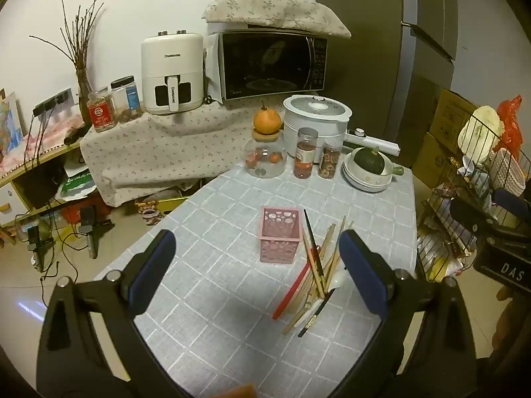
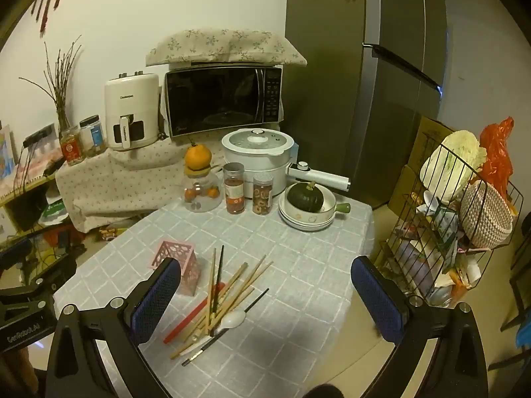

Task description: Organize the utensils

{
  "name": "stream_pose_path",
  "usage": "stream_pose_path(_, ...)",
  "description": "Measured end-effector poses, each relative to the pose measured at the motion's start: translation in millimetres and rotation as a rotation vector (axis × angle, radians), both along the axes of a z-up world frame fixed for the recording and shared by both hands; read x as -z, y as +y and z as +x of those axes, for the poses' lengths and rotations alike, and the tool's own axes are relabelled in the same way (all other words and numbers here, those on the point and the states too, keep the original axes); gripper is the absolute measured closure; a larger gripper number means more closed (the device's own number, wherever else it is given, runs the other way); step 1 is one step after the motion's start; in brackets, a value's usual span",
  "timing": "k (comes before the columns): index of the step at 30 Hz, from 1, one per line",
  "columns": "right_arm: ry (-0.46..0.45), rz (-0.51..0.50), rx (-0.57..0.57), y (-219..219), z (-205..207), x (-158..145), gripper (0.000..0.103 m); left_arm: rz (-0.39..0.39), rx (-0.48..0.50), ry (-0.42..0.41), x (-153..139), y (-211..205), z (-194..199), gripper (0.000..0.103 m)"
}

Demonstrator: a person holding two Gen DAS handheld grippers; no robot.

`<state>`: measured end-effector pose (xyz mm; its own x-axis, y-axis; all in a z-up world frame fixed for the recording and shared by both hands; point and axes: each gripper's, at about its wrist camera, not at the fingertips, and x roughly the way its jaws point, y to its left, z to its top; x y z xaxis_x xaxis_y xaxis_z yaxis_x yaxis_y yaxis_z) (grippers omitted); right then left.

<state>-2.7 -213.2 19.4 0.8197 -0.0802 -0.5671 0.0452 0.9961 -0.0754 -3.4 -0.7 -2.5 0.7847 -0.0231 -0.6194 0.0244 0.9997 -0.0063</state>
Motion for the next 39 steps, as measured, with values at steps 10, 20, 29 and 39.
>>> stream_pose_path(10,0.001,0.009,0.0,-1.0,1.3,0.0,0.0,-0.008,0.011,-0.003,0.4,-1.0,-0.6,0.004)
stream_pose_path(20,-0.004,0.019,0.001,-2.0,1.1,-0.3,0.0,-0.01,0.013,-0.003,1.6,-2.5,-1.0,0.004)
stream_pose_path(29,-0.003,0.021,0.001,-2.4,1.2,-0.1,0.0,-0.01,0.013,-0.003,1.2,-2.8,-0.7,0.004)
stream_pose_path(39,-0.002,0.023,-0.001,-1.6,1.0,0.2,0.0,-0.011,0.014,-0.005,1.6,-3.2,-1.8,0.004)
